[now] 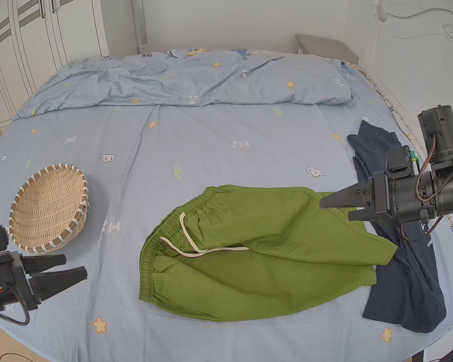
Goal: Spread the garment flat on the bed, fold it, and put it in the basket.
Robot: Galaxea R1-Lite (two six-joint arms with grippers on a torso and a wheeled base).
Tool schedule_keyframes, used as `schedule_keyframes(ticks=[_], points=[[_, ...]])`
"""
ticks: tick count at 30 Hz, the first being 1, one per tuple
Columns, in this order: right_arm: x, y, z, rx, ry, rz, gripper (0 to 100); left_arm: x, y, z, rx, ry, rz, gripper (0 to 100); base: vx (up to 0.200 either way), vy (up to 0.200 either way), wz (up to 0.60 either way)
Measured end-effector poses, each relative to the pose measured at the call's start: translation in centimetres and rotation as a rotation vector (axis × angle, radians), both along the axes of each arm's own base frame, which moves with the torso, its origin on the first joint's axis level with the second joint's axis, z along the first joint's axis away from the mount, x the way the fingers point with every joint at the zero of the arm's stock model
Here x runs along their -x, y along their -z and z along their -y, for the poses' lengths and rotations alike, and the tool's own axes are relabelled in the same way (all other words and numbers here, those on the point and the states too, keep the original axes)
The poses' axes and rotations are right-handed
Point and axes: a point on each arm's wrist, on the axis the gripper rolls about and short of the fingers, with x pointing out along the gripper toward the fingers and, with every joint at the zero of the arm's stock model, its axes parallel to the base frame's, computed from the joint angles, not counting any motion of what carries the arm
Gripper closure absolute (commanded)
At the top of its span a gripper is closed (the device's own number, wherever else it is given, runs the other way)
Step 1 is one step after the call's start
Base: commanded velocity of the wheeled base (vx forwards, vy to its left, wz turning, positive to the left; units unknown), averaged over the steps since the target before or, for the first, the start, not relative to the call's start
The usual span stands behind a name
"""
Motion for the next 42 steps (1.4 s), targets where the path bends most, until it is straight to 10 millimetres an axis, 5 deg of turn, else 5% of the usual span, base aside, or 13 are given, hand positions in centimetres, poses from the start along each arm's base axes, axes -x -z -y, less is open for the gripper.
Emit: schedule_keyframes(ticks=[6,16,25,40,41,42], points=[[0.5,0.7,1.5,-0.014,0.037,0.010,0,-5.9,2.2,0.2,0.006,0.070,-0.126,0,0.000,0.000,0.00],[1.2,2.0,3.3,-0.028,0.084,0.016,0,-13.8,9.7,-0.2,0.019,0.193,-0.277,0,0.000,0.000,0.00],[1.5,2.6,3.8,-0.031,0.098,0.009,0,-15.4,13.4,1.1,0.022,0.279,-0.330,0,0.000,0.000,0.00],[1.6,2.7,3.9,-0.028,0.101,0.005,0,-15.6,15.1,2.8,0.018,0.339,-0.348,0,0.000,0.000,0.00],[1.6,2.7,3.9,-0.029,0.101,0.006,0,-15.6,15.1,2.8,0.017,0.339,-0.343,100,0.000,0.000,0.00],[1.6,2.7,3.9,-0.029,0.101,0.006,0,-15.7,15.1,2.8,0.017,0.340,-0.337,100,0.000,0.000,0.00]])
